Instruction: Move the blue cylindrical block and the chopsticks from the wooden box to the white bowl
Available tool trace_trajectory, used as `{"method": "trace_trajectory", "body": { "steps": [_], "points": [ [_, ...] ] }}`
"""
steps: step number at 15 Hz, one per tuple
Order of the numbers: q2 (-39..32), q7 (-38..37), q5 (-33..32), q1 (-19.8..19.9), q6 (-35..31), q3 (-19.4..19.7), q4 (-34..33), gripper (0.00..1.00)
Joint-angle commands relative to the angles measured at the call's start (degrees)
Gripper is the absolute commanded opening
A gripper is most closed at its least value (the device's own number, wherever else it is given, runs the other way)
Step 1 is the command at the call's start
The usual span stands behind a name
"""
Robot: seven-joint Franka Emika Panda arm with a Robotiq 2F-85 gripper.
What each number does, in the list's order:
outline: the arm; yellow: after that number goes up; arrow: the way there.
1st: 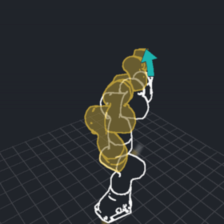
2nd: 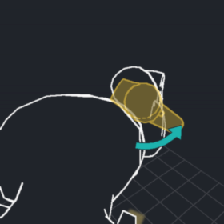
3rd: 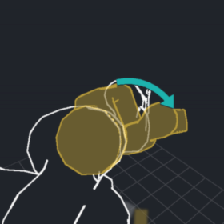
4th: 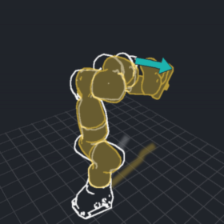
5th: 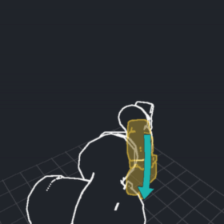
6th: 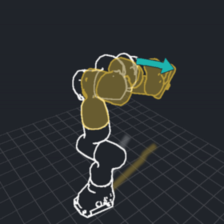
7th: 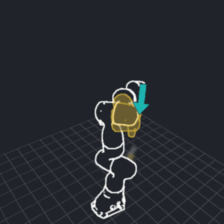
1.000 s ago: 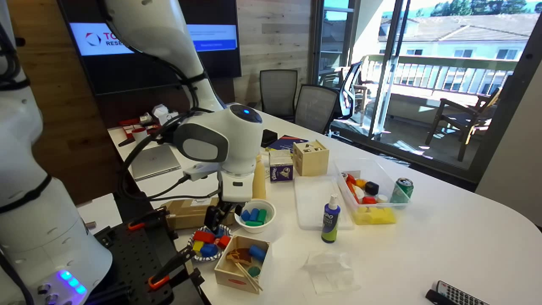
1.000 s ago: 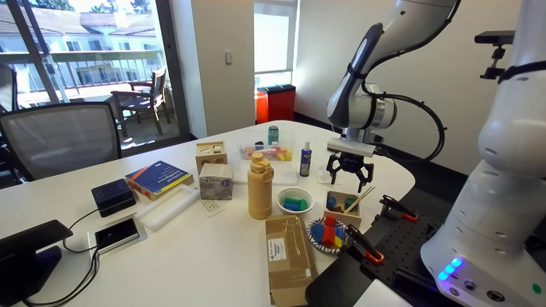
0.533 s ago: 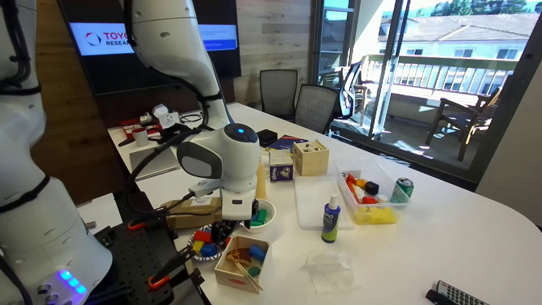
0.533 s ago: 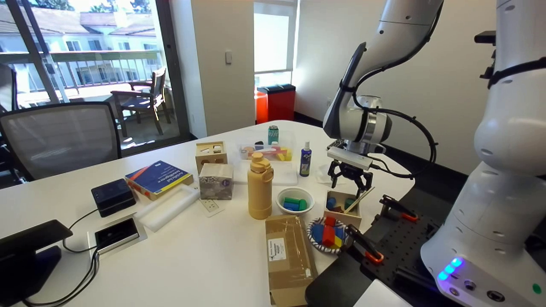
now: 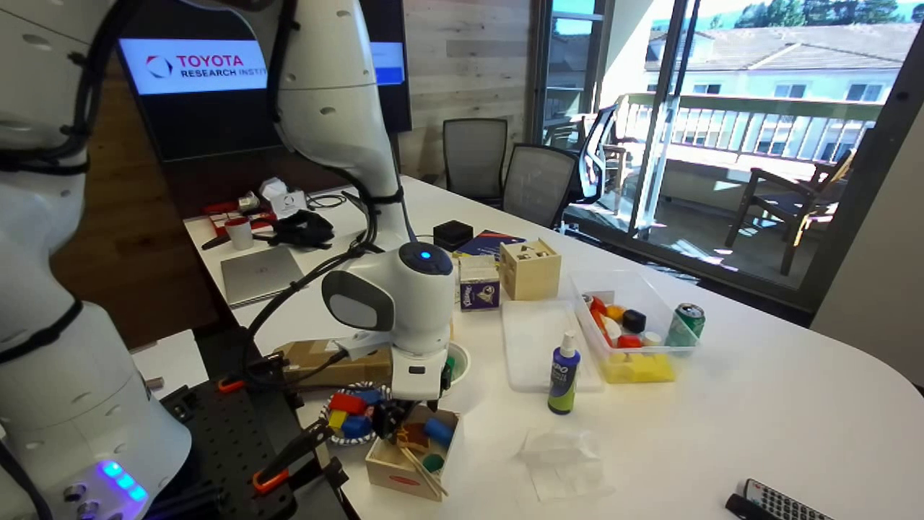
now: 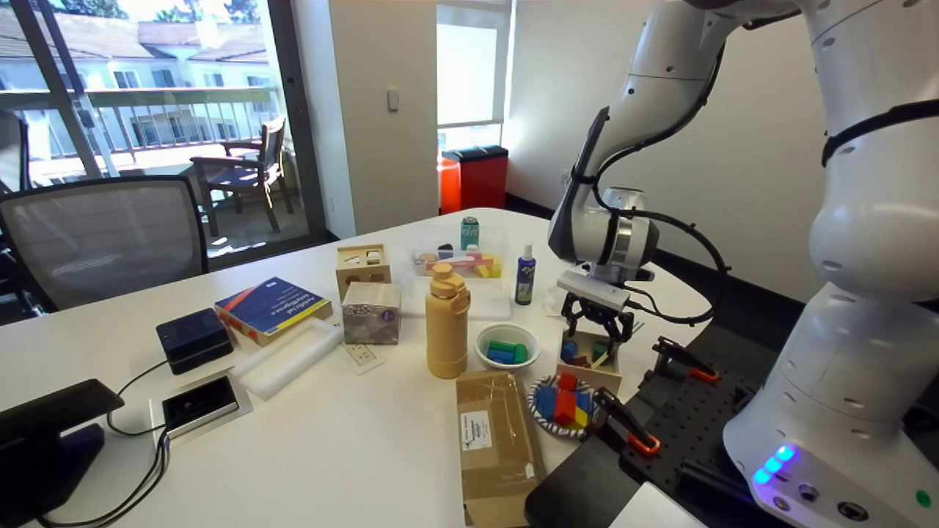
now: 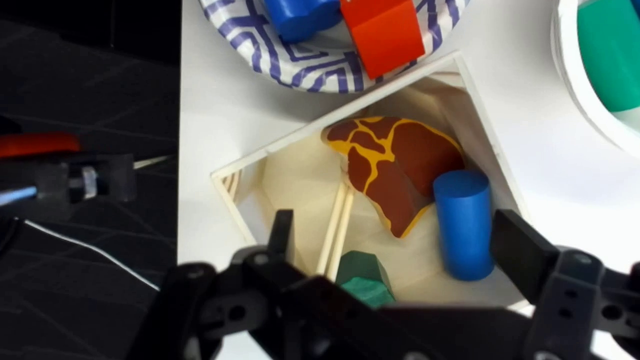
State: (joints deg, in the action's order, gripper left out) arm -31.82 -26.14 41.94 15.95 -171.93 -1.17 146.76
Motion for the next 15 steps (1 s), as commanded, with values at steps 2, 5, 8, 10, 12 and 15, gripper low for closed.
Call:
{"method": "trace_trajectory", "body": {
  "steps": [2,5,8,10,12,15],
  "points": [
    [-4.41,-0.05,0.65,0.99,-1.91,-0.25,-3.53,1.0],
    [-6.51,0.0,0.73,1.33,-2.28,-0.2,-4.98,1.0],
    [-8.1,0.3,1.12,2.63,-2.71,-0.79,-6.2,1.0],
    [-8.62,0.41,1.34,3.49,-2.91,-1.37,-6.74,1.0],
    [-8.98,0.81,1.55,4.79,-3.32,-2.37,-7.49,1.0],
    [-8.2,1.3,1.75,7.22,-4.59,-4.83,-7.59,1.0]
  ]
}}
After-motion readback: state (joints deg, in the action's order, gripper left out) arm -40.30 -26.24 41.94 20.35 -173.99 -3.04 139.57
